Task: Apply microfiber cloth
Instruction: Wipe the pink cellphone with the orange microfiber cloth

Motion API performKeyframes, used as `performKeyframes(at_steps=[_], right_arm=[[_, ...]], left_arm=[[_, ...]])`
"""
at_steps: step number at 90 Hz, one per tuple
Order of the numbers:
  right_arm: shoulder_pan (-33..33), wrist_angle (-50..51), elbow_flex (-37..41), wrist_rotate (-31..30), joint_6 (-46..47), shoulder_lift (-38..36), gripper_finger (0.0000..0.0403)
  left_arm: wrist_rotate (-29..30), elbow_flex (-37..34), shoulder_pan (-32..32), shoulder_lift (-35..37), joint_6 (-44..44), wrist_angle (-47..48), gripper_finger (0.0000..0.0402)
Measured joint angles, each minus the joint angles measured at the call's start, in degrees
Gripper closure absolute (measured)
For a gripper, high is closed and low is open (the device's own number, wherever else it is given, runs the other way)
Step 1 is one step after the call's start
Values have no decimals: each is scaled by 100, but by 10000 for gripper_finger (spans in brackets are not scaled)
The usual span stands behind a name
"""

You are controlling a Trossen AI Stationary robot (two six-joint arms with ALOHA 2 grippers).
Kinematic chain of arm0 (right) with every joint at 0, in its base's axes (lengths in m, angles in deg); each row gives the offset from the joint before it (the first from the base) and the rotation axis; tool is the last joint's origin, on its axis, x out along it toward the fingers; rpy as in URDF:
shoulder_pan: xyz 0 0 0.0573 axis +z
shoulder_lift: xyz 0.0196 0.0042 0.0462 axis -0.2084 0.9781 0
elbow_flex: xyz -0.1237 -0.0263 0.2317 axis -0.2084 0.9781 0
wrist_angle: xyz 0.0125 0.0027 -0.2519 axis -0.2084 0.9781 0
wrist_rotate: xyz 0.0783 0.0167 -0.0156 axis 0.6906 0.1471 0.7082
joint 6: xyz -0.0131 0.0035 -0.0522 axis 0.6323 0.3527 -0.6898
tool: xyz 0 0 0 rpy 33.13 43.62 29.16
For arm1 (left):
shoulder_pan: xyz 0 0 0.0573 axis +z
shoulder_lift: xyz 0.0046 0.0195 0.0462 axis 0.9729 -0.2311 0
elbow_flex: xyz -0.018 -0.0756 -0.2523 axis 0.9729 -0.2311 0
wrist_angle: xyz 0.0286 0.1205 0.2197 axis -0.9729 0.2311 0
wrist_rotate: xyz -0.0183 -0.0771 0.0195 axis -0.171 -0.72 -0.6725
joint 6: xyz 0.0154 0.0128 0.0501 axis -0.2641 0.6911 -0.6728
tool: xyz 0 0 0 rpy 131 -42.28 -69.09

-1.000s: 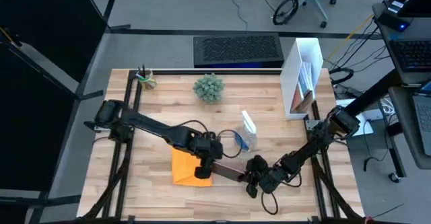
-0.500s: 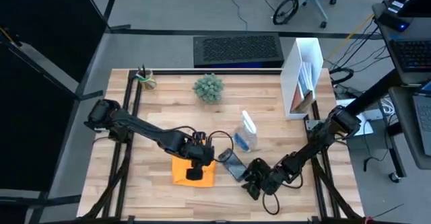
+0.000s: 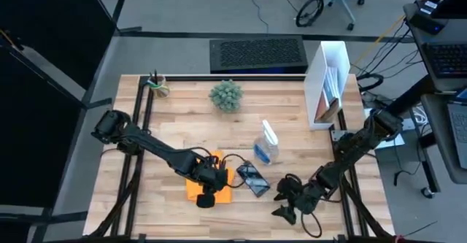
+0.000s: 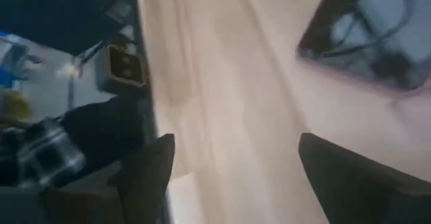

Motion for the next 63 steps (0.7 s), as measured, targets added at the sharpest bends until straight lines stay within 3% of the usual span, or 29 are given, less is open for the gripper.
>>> performKeyframes(at_steps=[33,48,63], right_arm=[[-4,169,0,-819,-434,515,99],[-4,193,0,-871,-478,584,99],[28,180,0,-922,-579,584,99]], left_arm=[[411,-61,-98,-173,87,-14,161],[456,-61,-127,-796,63,-88,135],[547,-25,-80,-1239,85,-180,137]])
